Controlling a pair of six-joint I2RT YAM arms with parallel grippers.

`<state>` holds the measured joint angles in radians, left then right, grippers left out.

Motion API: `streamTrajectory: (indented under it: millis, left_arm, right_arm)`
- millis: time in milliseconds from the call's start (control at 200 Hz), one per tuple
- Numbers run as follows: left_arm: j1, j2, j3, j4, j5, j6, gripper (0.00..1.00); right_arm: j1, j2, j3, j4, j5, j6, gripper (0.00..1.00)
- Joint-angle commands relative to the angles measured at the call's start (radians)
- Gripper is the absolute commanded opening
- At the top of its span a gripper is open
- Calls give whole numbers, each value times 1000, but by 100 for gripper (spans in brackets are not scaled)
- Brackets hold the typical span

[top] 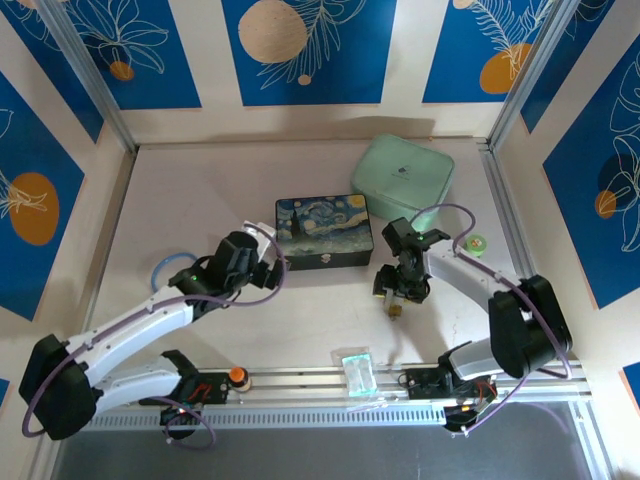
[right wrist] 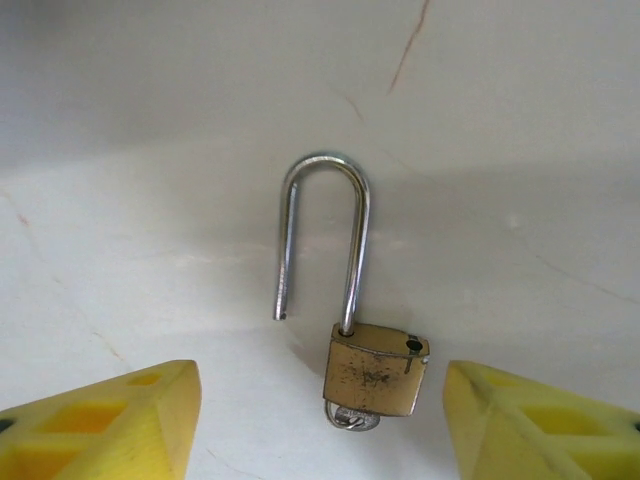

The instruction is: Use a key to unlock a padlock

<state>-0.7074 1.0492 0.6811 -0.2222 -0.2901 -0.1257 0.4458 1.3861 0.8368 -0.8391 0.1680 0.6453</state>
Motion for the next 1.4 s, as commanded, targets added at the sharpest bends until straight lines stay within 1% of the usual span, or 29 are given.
streamTrajectory:
  millis: [0, 45, 60, 80, 95, 110, 120, 145, 155, 165, 205, 260, 360, 465, 515, 630, 670, 745, 861, 956, 1021, 1076, 1136, 1216, 1311, 1396]
  left_arm:
    - [48, -34, -47, 78, -25, -14, 99]
    - [67, -49, -66, 93, -54, -4, 99]
    - [73, -54, -71, 100, -66, 3, 99]
    - [80, -61, -84, 114, -80, 11, 99]
    - [86, -67, -92, 126, -94, 18, 99]
    - [92, -71, -102, 137, -108, 26, 99]
    - [96, -74, -108, 150, -118, 31, 99]
    - [106, -78, -125, 176, -143, 47, 99]
    - [111, -80, -131, 187, -150, 55, 99]
    - [116, -83, -136, 196, -157, 62, 99]
    - [134, -90, -157, 229, -184, 97, 99]
    - [159, -98, -190, 287, -208, 144, 99]
    - [216, -100, -265, 425, -266, 195, 99]
    - [306, -59, -331, 550, -239, 202, 99]
    - [347, -20, -352, 603, -202, 195, 99]
    - [430, 70, -396, 734, -113, 157, 99]
    - [444, 80, -383, 712, -96, 154, 99]
    - [468, 114, -399, 815, -70, 164, 99]
    - [512, 175, -364, 831, -5, 157, 99]
    - [546, 217, -360, 898, 57, 148, 99]
    - [565, 255, -348, 934, 92, 144, 99]
    - [568, 278, -325, 924, 109, 146, 99]
    - [568, 301, -324, 959, 126, 155, 99]
    - [569, 315, -313, 963, 105, 163, 99]
    - [574, 344, -307, 1001, 118, 192, 99]
    - [587, 409, -314, 1085, 126, 191, 99]
  right_arm:
    - [11, -77, 36, -11, 81, 0, 69]
    - [13, -108, 37, 15, 79, -13, 71]
    - [13, -119, 36, 24, 82, -16, 75]
    - [13, -136, 32, 38, 88, -18, 77]
    - [13, -149, 29, 50, 91, -24, 83]
    - [13, -161, 26, 63, 97, -29, 85]
    - [13, -169, 23, 73, 100, -33, 90]
    - [12, -189, 16, 98, 113, -46, 93]
    - [11, -196, 14, 110, 119, -52, 98]
    - [9, -203, 9, 120, 126, -58, 100]
    - [-1, -227, -9, 165, 155, -88, 99]
    - [-11, -253, -34, 233, 228, -117, 99]
    - [-33, -286, -96, 393, 307, -254, 99]
    - [-64, -288, -165, 577, 379, -417, 100]
    - [-87, -282, -192, 655, 389, -477, 100]
    - [-156, -288, -267, 829, 328, -558, 100]
    - [-176, -293, -295, 882, 315, -559, 100]
    - [-226, -292, -347, 993, 270, -562, 100]
    - [-293, -274, -422, 1147, 223, -549, 99]
    - [-326, -250, -477, 1280, 198, -556, 98]
    - [-343, -230, -491, 1326, 191, -546, 98]
    - [-363, -207, -504, 1380, 175, -530, 99]
    - [-377, -181, -505, 1424, 170, -525, 99]
    - [-389, -135, -500, 1495, 148, -536, 98]
    - [-399, -81, -477, 1539, 125, -542, 98]
    - [-411, -38, -454, 1557, 104, -528, 99]
